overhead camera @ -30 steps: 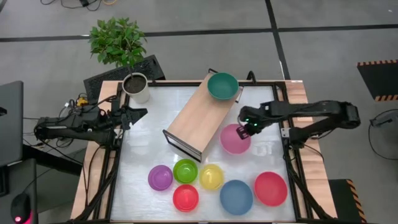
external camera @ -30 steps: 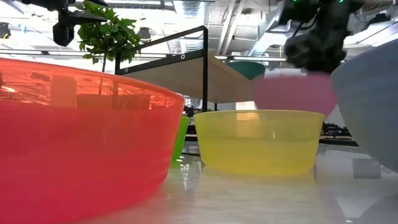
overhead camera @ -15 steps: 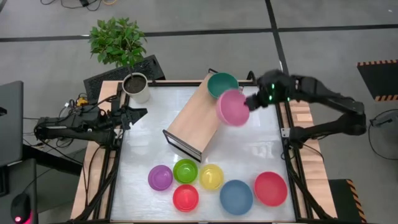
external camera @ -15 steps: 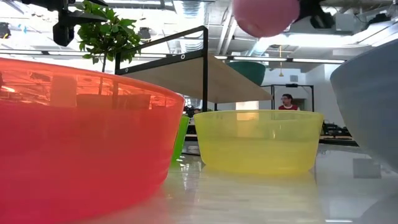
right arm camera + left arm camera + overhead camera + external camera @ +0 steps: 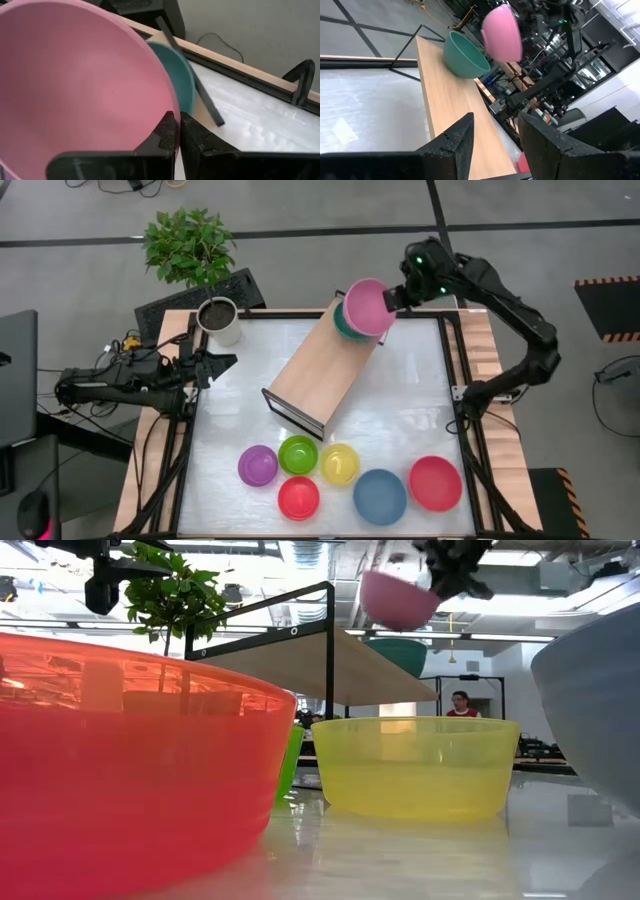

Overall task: Place and stack bowls onto a shelf
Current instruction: Stack the pink bowl on the green bowl

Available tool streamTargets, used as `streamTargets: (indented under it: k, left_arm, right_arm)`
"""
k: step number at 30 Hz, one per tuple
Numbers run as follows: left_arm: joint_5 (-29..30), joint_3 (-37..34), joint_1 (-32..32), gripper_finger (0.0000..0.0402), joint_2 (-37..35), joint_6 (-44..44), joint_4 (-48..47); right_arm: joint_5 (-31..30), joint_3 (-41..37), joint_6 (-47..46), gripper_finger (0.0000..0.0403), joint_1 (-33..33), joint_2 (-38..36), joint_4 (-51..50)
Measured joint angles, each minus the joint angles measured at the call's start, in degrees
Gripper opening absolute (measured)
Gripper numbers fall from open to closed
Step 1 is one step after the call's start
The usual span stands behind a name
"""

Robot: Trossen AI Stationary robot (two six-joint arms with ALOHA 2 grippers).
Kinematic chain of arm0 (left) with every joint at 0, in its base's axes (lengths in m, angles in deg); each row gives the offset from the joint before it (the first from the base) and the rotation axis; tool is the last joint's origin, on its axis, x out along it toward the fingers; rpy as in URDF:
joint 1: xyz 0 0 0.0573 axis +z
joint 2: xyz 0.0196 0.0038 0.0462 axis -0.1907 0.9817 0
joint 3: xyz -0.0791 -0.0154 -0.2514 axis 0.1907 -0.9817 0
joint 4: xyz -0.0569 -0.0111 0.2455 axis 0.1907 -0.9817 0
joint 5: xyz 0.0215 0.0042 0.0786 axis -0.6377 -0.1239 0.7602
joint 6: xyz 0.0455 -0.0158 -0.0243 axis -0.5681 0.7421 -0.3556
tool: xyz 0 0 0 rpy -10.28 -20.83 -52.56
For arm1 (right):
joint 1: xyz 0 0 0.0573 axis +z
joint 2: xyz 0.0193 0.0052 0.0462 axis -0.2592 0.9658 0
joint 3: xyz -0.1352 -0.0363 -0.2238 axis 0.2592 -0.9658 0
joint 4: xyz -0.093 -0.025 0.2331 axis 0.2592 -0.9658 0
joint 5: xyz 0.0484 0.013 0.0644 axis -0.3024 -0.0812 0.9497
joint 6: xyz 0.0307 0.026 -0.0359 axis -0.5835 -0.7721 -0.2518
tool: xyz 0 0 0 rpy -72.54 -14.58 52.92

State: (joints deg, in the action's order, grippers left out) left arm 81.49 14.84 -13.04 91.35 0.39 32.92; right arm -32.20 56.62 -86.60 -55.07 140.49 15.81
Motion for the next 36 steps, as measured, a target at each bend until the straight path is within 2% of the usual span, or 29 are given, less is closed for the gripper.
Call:
streamTargets:
  k: [7,16,29,36]
  left_arm:
    - [-0.02,0.00,-0.02,0.0140,0.00,0.00,0.00]
    - [-0.04,0.00,0.00,0.0140,0.00,0.03,0.00]
    - [-0.09,0.00,-0.02,0.0140,0.00,-0.44,-0.09]
    - [-0.10,0.00,-0.01,0.0140,0.00,-1.60,-0.09]
  right_arm:
    - [2.83,0.61,1.71,0.0027,-2.96,5.88,-0.11]
    - [3.39,0.64,2.58,0.0032,-4.80,8.35,-0.47]
    - [3.52,0.64,4.87,0.0088,-5.49,8.64,-0.05]
    - [4.87,0.64,5.74,0.0155,-5.49,8.50,6.85]
